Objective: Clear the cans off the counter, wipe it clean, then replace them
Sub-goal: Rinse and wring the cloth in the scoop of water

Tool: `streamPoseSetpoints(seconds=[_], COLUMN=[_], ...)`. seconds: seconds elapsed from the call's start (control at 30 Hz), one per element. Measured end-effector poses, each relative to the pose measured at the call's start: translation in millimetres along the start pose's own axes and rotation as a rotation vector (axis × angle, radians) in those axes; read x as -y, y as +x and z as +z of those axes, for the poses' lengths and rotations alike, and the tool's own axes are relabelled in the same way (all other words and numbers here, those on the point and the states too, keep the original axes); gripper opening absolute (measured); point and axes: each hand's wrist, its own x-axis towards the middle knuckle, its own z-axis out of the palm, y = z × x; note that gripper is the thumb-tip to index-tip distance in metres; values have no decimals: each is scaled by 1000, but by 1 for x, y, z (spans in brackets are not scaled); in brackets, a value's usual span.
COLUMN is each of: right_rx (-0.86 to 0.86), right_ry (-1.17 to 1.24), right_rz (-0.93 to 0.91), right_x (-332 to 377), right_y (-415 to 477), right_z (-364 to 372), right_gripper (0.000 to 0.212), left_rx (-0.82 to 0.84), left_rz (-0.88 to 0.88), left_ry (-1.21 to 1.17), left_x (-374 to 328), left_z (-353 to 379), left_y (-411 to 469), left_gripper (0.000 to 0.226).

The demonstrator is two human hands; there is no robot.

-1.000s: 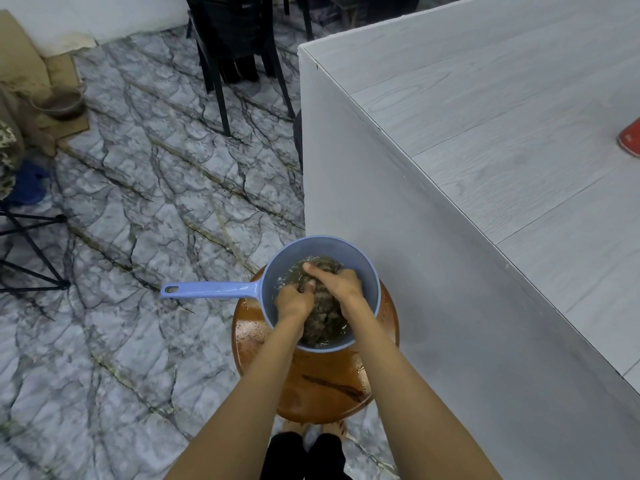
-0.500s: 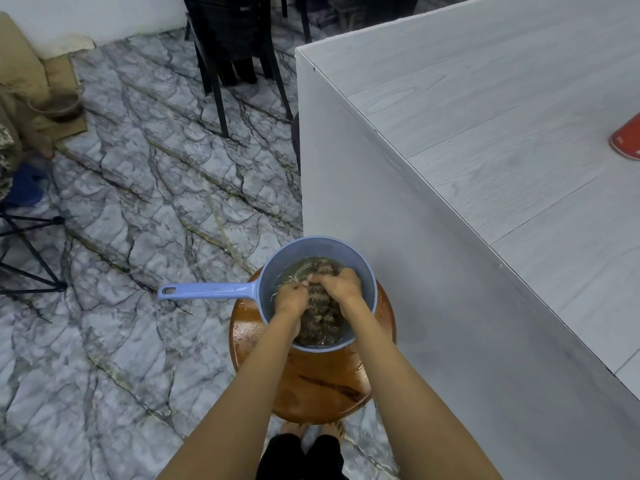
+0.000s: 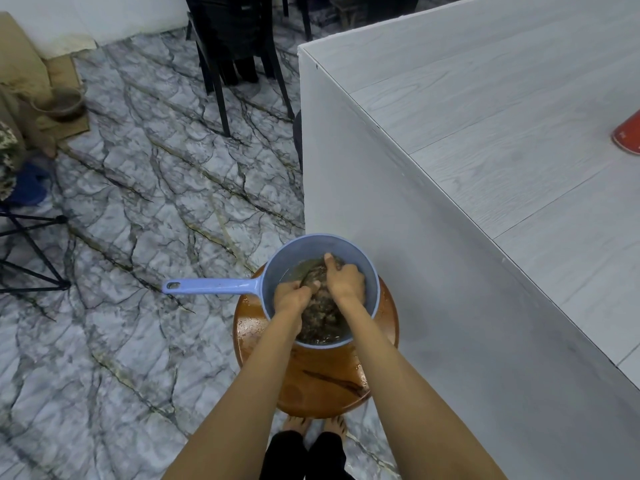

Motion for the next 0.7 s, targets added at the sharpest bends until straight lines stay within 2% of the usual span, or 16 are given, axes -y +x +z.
streamPoseSetpoints(seconds=[0.1, 0.17, 0.23, 0.27, 0.33, 0.4, 0.47, 0.53, 0.6, 0.7], right_rx=[126, 163, 118, 93, 68, 76, 109, 159, 187, 260], right_ry=[6, -50, -82, -97, -106, -79, 24, 261, 477, 619], right_rz=[9, -29, -66, -64, -41, -27, 21, 94, 164, 242], right_x=[-1, -3, -3, -2, 0, 1, 2, 2, 2, 4], right_y=[-4, -4, -2, -2, -3, -4, -7, -6, -7, -11], right_z=[-1, 0, 1, 1, 0, -1, -2, -1, -4, -12], right_gripper=[62, 53, 35, 33, 41, 48, 52, 49, 41, 27], left_rx=[-92, -127, -141, -141, -127, -75, 14, 51, -6, -148], left_rz=[-9, -19, 10, 23, 48, 84, 114, 128, 163, 234], left_ry=[41, 61, 73, 76, 68, 28, -1, 33, 152, 255], left_x=[3, 4, 4, 3, 2, 3, 2, 0, -1, -1], left_z=[1, 0, 2, 3, 5, 6, 7, 10, 11, 13], left_y=[3, 5, 5, 3, 2, 2, 3, 3, 4, 6], left_gripper=[45, 50, 44, 38, 29, 35, 42, 48, 56, 41])
